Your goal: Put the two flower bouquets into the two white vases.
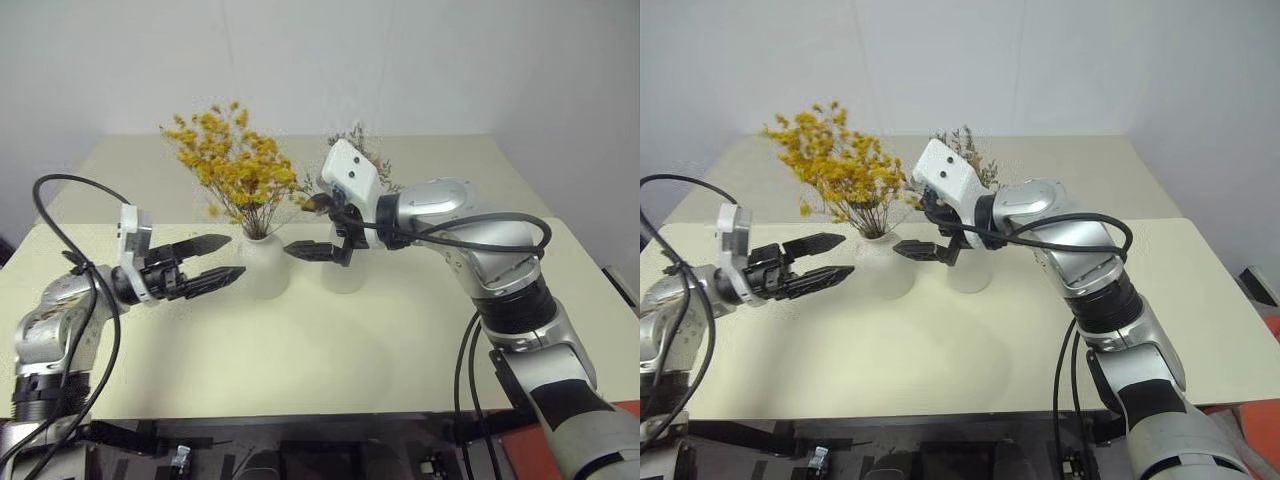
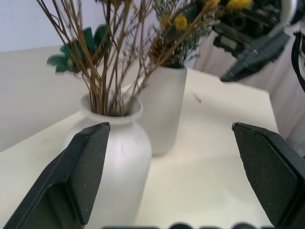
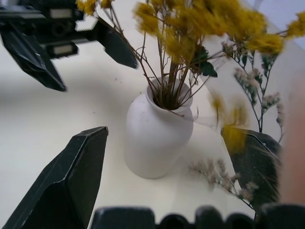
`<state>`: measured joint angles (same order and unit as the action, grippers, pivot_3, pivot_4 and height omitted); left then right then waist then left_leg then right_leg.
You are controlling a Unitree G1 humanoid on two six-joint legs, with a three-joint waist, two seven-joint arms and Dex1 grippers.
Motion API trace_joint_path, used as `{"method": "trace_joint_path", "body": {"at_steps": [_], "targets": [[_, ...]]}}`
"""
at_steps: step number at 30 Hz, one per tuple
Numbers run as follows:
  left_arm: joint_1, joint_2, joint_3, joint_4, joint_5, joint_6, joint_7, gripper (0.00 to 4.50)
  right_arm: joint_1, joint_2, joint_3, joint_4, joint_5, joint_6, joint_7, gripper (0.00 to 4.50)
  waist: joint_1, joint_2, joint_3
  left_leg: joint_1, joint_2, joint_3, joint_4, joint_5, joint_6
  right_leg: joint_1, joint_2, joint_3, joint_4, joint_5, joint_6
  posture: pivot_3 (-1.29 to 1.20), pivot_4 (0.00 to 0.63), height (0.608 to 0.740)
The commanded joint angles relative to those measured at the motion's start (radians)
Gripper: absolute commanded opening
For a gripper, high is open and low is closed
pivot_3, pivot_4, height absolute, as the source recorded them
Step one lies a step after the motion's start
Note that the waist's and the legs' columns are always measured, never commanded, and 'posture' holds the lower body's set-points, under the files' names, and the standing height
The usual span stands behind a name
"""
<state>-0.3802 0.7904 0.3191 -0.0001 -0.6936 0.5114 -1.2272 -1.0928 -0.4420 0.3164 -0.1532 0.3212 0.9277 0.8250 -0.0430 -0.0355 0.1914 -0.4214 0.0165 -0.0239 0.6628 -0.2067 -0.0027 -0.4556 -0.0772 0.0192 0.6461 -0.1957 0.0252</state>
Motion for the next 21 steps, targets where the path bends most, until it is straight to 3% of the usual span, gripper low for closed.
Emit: {"method": "trace_joint_path", "body": {"at_steps": [1,10,21], "targets": [[0.033,0.047,0.075,-0.07,-0.029,-0.003,0.005,4.47,-0.009,-0.005,-0.037,-0.035,0.013,0.006,-0.002,4.5,0.001,0.0,0.0,0.0,0.0,0.0,0.0,0.0,0.0,0.0,0.0,0.0,0.0,0.0,0.0,0.0,0.15,0.74],[0.073,0.125,0.111,-0.184,-0.048,0.004,0.014,4.47,-0.004,-0.03,-0.057,-0.055,0.043,0.039,0.007,4.5,0.001,0.0,0.0,0.0,0.0,0.0,0.0,0.0,0.0,0.0,0.0,0.0,-0.001,0.0,0.0,0.0,0.15,0.74],[-0.018,0.22,0.059,-0.251,-0.063,-0.013,-0.078,4.47,0.083,-0.223,-0.341,-0.259,0.303,0.265,0.056,4.5,0.003,0.0,0.0,0.0,0.0,0.0,0.0,0.0,0.0,0.001,0.0,0.0,-0.002,0.0,0.0,0.0,0.15,0.74]]}}
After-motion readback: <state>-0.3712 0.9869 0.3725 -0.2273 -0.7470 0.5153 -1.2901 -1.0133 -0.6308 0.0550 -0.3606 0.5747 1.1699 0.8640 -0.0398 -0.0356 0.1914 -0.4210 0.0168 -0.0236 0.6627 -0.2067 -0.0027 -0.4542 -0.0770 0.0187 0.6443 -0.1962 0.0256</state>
